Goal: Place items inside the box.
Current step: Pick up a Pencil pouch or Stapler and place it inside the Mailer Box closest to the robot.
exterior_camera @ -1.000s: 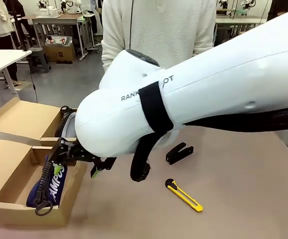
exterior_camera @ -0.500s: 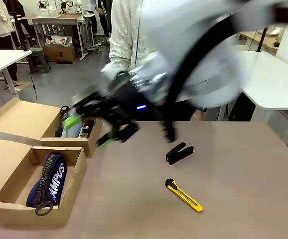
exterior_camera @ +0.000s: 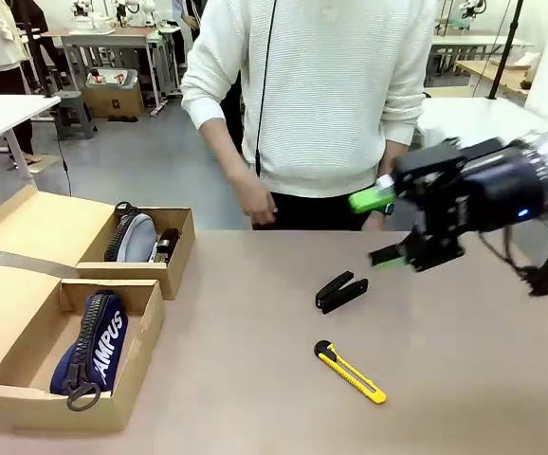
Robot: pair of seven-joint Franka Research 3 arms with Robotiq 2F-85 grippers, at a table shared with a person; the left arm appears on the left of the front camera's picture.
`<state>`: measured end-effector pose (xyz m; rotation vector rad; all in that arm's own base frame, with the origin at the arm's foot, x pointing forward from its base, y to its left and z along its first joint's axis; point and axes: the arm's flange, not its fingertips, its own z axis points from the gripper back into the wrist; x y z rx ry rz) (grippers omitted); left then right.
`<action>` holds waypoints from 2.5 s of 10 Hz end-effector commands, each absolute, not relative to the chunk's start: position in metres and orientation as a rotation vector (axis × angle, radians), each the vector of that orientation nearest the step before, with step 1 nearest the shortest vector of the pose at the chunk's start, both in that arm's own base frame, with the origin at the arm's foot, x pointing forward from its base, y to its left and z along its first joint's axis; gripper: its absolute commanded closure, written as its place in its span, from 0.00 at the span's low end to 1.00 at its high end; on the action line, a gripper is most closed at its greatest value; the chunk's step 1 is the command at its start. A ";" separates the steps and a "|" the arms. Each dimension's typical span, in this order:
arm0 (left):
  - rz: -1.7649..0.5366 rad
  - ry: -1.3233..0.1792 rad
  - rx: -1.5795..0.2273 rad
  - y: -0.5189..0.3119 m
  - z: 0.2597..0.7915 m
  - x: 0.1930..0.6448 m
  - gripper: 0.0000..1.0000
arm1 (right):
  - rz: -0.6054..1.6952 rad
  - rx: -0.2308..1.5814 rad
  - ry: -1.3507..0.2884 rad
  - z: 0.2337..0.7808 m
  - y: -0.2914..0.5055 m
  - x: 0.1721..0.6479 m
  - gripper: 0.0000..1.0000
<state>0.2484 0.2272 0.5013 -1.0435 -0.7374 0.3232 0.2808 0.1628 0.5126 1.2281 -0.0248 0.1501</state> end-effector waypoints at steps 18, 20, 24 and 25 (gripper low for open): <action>0.304 -0.769 -1.057 0.227 0.501 0.250 0.00 | -0.290 1.564 -0.410 0.456 -0.166 0.248 0.00; 0.304 -0.769 -1.057 0.227 0.501 0.250 0.00 | -0.290 1.564 -0.410 0.456 -0.166 0.248 0.00; 0.304 -0.769 -1.057 0.227 0.501 0.250 0.00 | -0.290 1.564 -0.410 0.456 -0.166 0.248 0.00; 0.304 -0.769 -1.057 0.227 0.501 0.250 0.00 | -0.290 1.564 -0.410 0.456 -0.166 0.248 0.00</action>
